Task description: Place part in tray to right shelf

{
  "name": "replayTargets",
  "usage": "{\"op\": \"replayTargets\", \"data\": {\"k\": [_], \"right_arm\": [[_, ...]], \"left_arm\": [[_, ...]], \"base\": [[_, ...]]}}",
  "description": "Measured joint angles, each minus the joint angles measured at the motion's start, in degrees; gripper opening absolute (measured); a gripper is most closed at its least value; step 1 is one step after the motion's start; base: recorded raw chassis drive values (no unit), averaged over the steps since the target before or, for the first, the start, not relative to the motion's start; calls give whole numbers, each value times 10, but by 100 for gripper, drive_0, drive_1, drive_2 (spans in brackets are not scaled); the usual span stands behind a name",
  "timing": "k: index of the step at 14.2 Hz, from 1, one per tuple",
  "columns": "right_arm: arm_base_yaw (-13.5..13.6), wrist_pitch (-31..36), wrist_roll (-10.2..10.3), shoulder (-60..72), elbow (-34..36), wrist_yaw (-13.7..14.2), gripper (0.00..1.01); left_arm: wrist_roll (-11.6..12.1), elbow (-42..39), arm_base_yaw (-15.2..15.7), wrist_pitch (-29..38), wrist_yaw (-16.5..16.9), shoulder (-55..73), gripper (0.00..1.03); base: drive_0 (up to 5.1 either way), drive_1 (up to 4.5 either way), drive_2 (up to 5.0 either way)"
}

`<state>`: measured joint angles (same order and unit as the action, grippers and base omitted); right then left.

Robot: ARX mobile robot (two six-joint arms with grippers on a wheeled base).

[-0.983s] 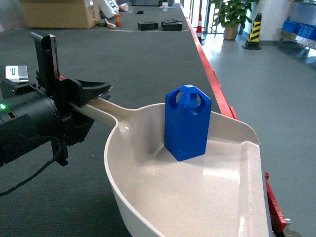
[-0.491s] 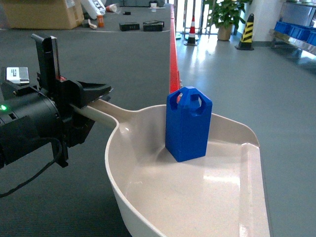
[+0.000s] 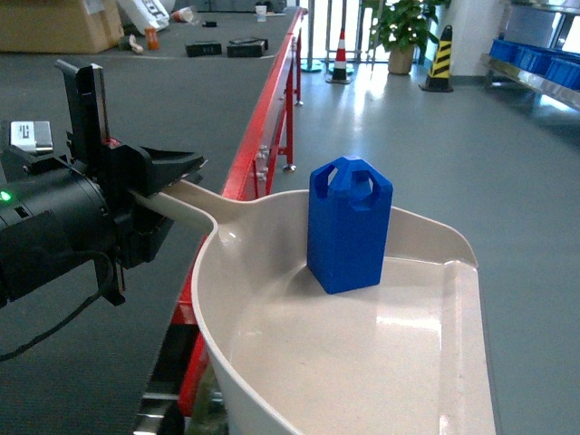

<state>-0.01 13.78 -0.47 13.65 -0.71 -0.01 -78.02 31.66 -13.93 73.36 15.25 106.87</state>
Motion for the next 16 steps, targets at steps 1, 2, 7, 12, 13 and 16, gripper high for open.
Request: {"op": "replayTargets", "data": {"k": [1, 2, 7, 12, 13, 16], "right_arm": [[0, 1, 0, 0, 0, 0, 98], [0, 1, 0, 0, 0, 0, 98], [0, 1, 0, 0, 0, 0, 98], [0, 1, 0, 0, 0, 0, 98], [0, 1, 0, -2, 0, 0, 98], [0, 0, 0, -2, 0, 0, 98]], "left_arm": [[0, 0, 0, 0, 0, 0, 13], [0, 0, 0, -1, 0, 0, 13], [0, 0, -1, -1, 0, 0, 13], [0, 0, -1, -1, 0, 0, 13], [0, 0, 0, 3, 0, 0, 13], [0, 0, -2, 3, 0, 0, 13]], "base": [[515, -230, -230], [515, -230, -230], [512, -234, -234], [502, -240, -240], [502, -235, -235], [503, -233, -233]]}}
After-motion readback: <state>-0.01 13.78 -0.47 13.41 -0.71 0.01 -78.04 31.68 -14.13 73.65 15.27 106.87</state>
